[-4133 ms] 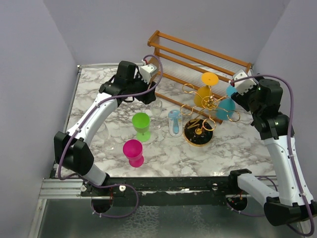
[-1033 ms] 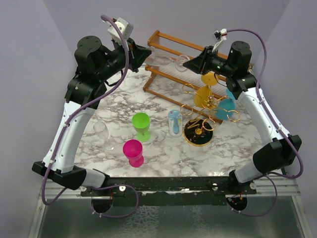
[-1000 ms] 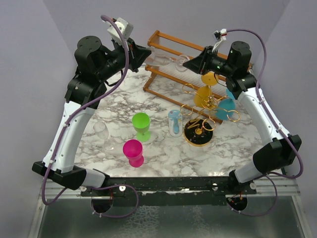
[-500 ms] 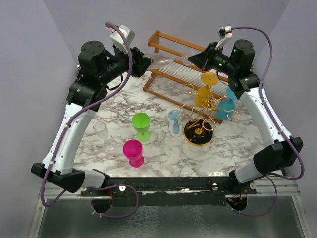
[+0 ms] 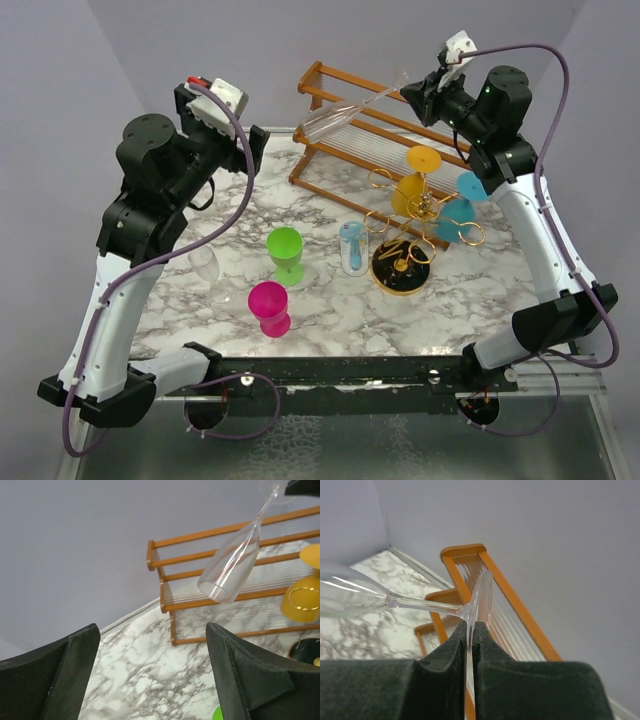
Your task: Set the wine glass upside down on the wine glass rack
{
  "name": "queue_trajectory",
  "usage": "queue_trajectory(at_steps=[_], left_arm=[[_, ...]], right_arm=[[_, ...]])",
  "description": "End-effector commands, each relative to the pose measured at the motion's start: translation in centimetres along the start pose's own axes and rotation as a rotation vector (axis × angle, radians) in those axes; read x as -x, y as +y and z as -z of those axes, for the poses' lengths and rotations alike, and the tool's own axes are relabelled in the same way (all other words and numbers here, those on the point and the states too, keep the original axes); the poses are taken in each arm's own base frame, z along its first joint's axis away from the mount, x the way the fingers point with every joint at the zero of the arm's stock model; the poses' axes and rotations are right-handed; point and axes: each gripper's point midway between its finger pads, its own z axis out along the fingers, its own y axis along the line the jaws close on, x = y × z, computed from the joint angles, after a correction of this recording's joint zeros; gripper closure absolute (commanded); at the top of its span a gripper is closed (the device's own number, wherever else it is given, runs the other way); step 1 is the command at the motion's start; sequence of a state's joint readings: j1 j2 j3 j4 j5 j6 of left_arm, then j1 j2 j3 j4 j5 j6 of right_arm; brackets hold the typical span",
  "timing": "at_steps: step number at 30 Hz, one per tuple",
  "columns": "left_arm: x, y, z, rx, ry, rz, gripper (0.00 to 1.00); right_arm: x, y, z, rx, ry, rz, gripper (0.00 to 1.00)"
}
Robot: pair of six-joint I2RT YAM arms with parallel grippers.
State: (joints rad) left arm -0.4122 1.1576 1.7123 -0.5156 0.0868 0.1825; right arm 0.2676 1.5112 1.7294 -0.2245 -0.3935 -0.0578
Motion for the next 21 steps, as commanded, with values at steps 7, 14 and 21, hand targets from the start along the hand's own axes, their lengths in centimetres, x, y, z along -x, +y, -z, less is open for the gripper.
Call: queue_trajectory(at_steps=[7, 14, 21], left_arm=[[-5.0, 1.9, 0.3, 0.092, 0.155, -0.146, 0.06], [-4.6, 2.1, 0.2, 0.1, 0.147, -0.153, 0.06], [-4.7, 2.1, 0.0, 0.098, 0.149, -0.142, 0.06]], right_arm=[[-0.7, 2.2, -1.4, 0.063, 0.021, 0.623, 0.99], [-4.1, 3.8, -1.5, 0.187, 0.112, 0.863, 0.99], [-6.5, 4.0, -0.4, 0.25, 0.182, 0.992, 0.99]])
